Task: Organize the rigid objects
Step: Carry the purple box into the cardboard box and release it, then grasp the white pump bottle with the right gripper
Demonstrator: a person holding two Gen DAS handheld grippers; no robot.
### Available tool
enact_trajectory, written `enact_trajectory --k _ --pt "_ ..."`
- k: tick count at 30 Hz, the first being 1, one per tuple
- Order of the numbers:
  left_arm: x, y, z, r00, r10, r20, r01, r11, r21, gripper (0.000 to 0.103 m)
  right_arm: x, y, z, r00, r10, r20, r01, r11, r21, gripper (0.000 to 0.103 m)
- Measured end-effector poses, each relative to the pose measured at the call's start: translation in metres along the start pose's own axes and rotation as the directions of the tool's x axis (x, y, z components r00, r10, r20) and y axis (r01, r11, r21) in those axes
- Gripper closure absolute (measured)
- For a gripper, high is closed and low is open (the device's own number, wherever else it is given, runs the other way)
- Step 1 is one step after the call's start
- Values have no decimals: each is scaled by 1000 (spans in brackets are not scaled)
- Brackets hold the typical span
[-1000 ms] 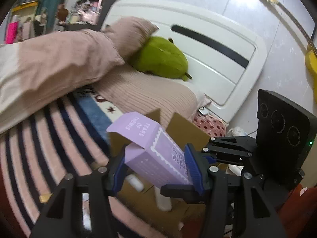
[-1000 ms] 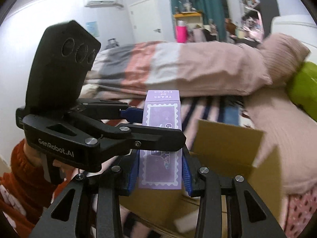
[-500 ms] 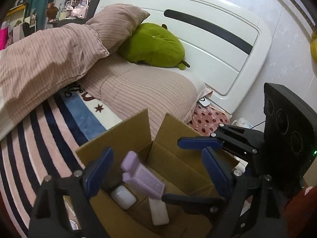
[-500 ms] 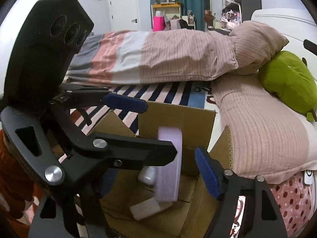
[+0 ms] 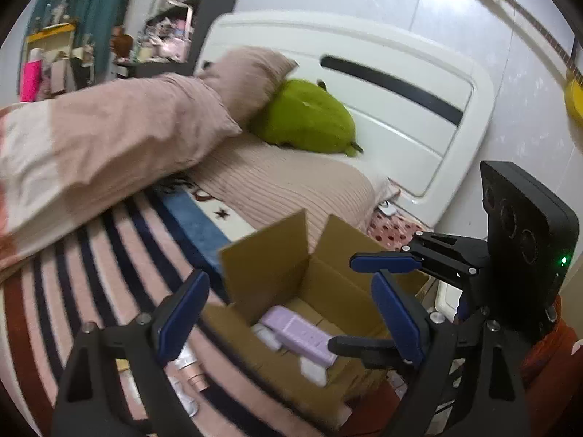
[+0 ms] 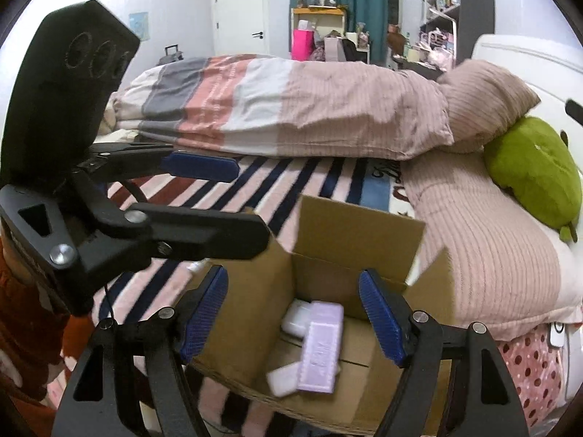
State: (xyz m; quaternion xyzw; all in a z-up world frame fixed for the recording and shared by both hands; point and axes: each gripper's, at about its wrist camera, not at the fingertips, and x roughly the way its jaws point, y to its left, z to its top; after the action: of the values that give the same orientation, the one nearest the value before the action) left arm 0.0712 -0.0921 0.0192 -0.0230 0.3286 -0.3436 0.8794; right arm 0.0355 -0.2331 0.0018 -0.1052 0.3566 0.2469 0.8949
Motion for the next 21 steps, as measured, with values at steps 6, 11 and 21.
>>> enact_trajectory --k 6,11,21 --pt "-75 50 -32 991 109 84 -103 992 -77 14 17 65 24 997 80 -3 -80 994 -77 31" --pt "-122 94 -69 967 237 97 -222 965 -142 14 56 127 36 983 178 -47 -182 976 -119 31" --pt "-147 154 -138 927 374 36 -358 907 -223 14 181 165 6 937 231 -261 -239 971 4 31"
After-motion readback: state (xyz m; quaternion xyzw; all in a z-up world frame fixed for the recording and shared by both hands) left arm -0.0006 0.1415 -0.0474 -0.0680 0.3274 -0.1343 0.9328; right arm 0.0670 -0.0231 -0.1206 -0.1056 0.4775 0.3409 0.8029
